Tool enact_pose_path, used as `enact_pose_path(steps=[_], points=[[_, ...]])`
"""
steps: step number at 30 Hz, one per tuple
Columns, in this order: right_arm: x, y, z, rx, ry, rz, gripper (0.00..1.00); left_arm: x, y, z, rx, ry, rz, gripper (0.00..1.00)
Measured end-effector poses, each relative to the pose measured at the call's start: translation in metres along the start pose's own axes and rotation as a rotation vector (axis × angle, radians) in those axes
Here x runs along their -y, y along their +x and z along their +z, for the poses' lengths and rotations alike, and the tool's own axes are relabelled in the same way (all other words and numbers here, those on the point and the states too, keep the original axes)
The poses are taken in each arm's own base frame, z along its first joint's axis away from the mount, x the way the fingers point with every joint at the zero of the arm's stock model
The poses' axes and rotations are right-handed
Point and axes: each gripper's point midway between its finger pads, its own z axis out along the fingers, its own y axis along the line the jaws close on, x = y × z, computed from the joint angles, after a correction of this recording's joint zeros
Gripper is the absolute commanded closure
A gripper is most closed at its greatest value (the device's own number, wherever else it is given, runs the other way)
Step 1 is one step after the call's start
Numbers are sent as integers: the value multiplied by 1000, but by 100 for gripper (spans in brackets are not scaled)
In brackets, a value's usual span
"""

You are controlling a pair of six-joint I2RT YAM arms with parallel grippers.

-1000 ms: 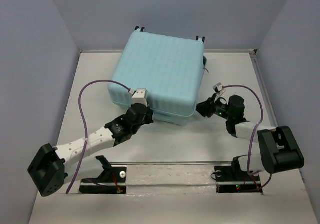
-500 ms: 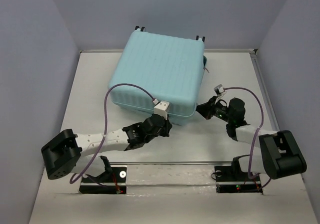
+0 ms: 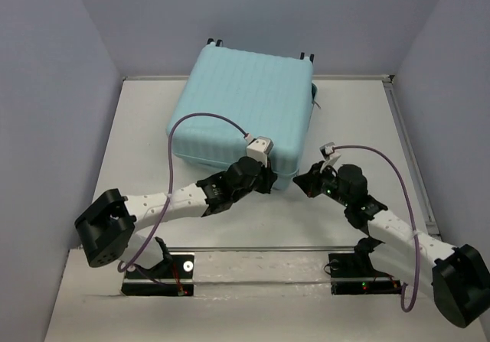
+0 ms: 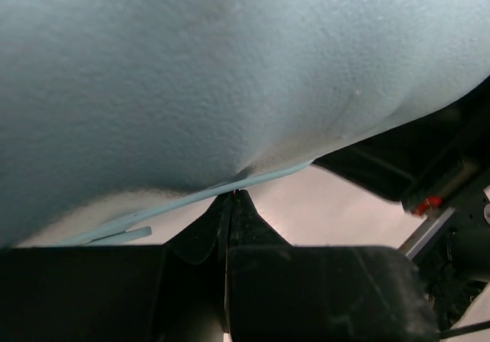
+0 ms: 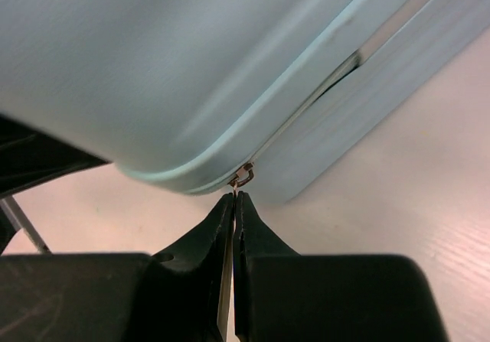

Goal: Pack the luggage

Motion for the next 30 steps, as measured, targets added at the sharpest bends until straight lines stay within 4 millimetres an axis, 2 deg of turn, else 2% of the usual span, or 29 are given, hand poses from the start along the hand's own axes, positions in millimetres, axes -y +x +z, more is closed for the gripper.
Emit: enact_pose_path(steps=[2,6,10,13,18,20,22,24,25,28,29,30], points=[[-8,6,-3,-23,13,12,93,-2,-3,3,2,-6,-2,94],[-36,15,-12,-48,-6,16,93,-7,-6,7,1,-18,-3,94],[-45,15,-21,-46,48,22,93,-8,-8,8,-9,-21,-2,94],[-49,15,-20,-46,70,53,93,-8,-9,11,-24,-24,4,94],[-65,23,11,-27,159,100,93,-1,-7,18,-61,-8,7,94],[-64,24,26,0,212,126,93,-4,-7,17,-64,-20,4,89],[-63,27,32,17,235,147,93,-8,-9,14,-73,-28,-5,77],[-69,27,37,30,233,166,93,-14,-14,6,-79,-32,-17,73],[-73,28,38,28,224,165,93,-17,-22,-2,-74,-31,-35,73],[-79,26,40,28,218,159,93,-46,-74,-38,35,-64,-121,75],[-79,26,40,28,221,156,93,-63,-94,-55,79,-82,-158,75],[-79,27,39,25,223,152,93,-93,-122,-79,157,-135,-221,75]])
